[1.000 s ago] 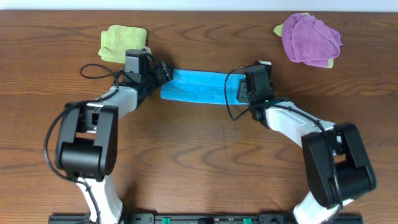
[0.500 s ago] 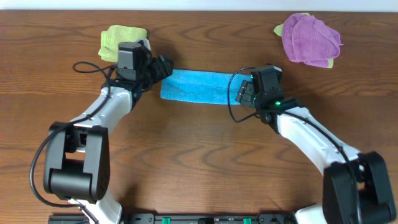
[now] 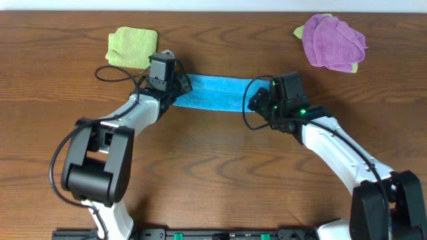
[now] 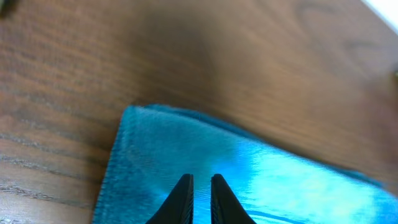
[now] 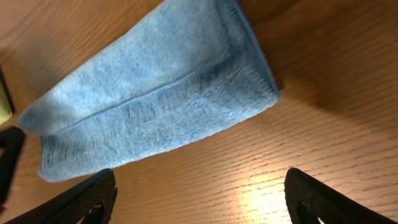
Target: Fold the cloth
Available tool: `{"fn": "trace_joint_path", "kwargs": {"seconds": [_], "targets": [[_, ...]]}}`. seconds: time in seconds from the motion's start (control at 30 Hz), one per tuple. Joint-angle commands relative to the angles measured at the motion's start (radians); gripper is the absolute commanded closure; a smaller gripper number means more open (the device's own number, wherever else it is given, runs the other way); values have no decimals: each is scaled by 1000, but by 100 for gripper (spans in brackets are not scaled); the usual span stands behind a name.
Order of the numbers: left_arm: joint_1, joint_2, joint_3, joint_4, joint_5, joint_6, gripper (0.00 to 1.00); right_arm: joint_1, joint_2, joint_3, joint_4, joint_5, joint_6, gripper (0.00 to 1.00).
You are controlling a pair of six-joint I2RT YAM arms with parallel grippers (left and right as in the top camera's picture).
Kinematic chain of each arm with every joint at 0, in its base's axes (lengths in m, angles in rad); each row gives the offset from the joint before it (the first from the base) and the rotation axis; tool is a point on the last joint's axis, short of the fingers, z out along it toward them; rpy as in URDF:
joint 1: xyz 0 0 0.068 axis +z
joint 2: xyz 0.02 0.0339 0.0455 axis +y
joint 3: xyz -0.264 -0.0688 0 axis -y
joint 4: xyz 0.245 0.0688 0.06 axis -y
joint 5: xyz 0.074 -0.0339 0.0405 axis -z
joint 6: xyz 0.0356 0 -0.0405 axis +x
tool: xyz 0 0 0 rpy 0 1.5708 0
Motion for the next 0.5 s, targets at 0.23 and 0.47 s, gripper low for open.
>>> {"fn": "trace_joint_path", "kwargs": {"seconds": [0.23, 0.47], "targets": [[1, 85, 5, 2, -36, 8, 91, -32, 6, -1, -31, 9, 20, 12], [1, 105, 5, 2, -44, 8, 92, -32, 49, -2, 8, 16, 20, 12]]}}
